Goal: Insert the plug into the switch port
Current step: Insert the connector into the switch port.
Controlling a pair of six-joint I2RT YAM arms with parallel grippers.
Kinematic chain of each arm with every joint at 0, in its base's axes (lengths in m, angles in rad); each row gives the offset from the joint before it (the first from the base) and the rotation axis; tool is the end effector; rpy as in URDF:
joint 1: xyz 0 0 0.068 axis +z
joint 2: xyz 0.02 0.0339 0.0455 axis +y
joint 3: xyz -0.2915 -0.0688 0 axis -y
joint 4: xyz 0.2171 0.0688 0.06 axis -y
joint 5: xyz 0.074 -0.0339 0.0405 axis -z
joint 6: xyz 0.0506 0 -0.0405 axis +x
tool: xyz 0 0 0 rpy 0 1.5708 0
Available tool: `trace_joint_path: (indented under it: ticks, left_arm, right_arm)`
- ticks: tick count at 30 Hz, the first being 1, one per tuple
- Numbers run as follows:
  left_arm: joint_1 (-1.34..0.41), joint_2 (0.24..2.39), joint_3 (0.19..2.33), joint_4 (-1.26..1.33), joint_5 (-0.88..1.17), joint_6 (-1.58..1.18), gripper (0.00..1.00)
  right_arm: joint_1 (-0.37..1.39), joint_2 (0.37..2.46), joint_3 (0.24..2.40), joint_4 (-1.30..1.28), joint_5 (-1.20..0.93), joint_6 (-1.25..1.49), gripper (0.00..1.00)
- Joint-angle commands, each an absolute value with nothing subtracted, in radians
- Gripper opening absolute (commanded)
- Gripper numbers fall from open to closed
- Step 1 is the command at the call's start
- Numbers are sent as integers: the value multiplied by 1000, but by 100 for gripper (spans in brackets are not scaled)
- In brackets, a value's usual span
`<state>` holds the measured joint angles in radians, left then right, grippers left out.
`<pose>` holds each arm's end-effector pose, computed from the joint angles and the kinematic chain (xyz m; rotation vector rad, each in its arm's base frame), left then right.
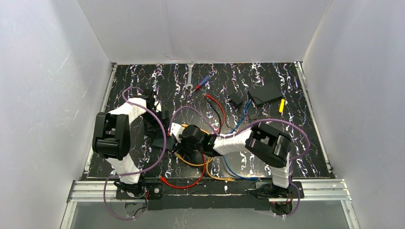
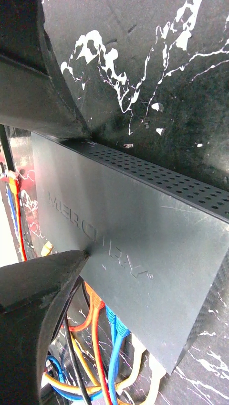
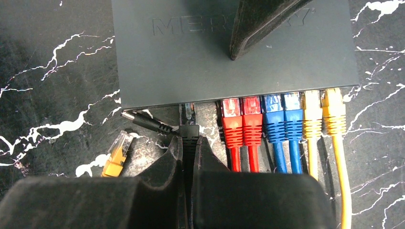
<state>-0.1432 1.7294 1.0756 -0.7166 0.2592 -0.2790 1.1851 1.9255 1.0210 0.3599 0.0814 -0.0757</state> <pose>0.2944 -0.0556 0.1965 -0.1626 2.9644 -0.4408 0.1577 0.3774 0.1888 -1.2369 1.7793 0.5679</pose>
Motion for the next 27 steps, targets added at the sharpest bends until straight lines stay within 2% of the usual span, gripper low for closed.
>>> trace_joint_path:
  ticks: [1,13,21,27]
  left_arm:
    - [-216,1734,1048,-691,514,-335,79]
    - [-276,1723,1045,-694,519,-327,78]
    - [-281,1715,1039,-693,519,-332,78]
    - [-282,1724,1032,-683,553,-346,78]
  right_arm:
    - [1189,1972,1071,520,144,-54,1]
    - [1181,1976,1132,627,153,-161,1]
    - [1126,2008,1226,548,278,-78,1]
    - [1118,2012,1236,571,260,-99,1]
